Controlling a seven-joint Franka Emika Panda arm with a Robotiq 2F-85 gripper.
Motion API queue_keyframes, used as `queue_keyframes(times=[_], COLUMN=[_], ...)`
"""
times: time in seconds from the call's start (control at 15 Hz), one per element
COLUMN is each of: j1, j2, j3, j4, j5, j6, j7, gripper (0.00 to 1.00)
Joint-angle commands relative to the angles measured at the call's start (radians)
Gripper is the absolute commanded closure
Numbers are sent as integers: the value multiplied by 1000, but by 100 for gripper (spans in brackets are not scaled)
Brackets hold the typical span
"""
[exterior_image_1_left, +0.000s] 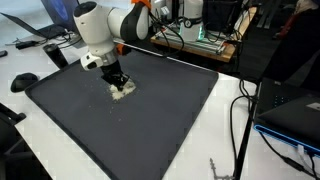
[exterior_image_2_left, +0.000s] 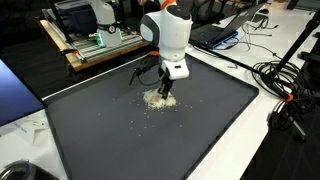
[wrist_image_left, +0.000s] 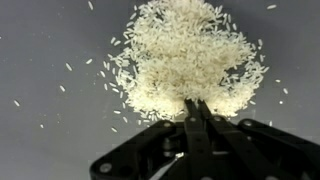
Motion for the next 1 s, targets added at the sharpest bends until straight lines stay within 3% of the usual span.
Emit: queue_keyframes(times=[0.0, 0.6, 0.67, 0.73, 0.93], j1=[-12, -5, -10, -8, -8], j2=[-34, -35, -36, -37, -51], j3=[7, 0, 5, 3, 5], j4=[-36, -32, -31, -32, -46], j5=[26, 20, 25, 23, 23], j6=[7, 1, -7, -5, -2], j7=[-6, 4, -3, 1, -1], gripper=[99, 99, 71, 70, 51])
